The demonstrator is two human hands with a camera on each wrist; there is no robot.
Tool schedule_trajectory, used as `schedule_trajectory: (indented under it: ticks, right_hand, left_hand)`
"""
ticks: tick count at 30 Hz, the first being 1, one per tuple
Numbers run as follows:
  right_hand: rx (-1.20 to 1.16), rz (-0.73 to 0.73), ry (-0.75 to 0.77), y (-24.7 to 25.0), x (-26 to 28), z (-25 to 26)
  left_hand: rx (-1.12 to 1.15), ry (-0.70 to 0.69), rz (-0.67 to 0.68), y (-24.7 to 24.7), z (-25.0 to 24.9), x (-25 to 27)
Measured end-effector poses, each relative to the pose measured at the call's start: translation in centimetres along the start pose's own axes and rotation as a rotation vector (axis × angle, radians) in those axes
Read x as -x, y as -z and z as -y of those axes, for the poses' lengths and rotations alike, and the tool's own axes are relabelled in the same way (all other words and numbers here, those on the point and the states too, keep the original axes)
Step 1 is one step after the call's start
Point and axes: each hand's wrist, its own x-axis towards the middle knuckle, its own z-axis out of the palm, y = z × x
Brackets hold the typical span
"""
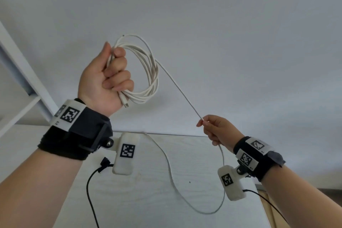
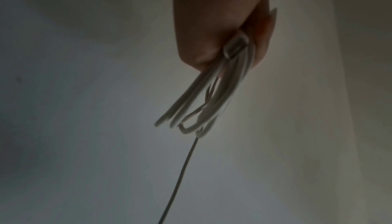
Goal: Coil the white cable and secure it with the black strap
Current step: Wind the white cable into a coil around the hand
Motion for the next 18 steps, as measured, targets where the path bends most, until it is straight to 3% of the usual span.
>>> schedule_trajectory:
  ticks: [2,4,6,8,12,18]
  right_hand:
    - [0.084,-0.042,-0.008,0.3,0.2,-0.6]
    - [0.175,-0.088,-0.004,0.2,0.2,-0.7]
    - [0.380,-0.119,0.037,-0.2,0.4,-0.4]
    - [0.583,-0.098,0.089,-0.9,0.7,0.1]
    - [0.770,-0.011,0.138,-2.5,1.4,1.3]
    - [0.965,0.071,0.200,-4.4,2.0,3.4]
  left_hand:
    - [-0.061,-0.038,-0.052,-0.2,-0.4,0.1]
    - [-0.287,-0.126,-0.213,-0.7,0.0,0.1]
    - [-0.477,-0.206,-0.357,-1.1,0.8,-0.1]
    - [-0.533,-0.238,-0.416,-1.2,1.5,-0.5]
    - [-0.593,-0.237,-0.487,-1.0,2.4,-1.0]
    - [-0.610,-0.248,-0.426,-0.1,2.9,-1.1]
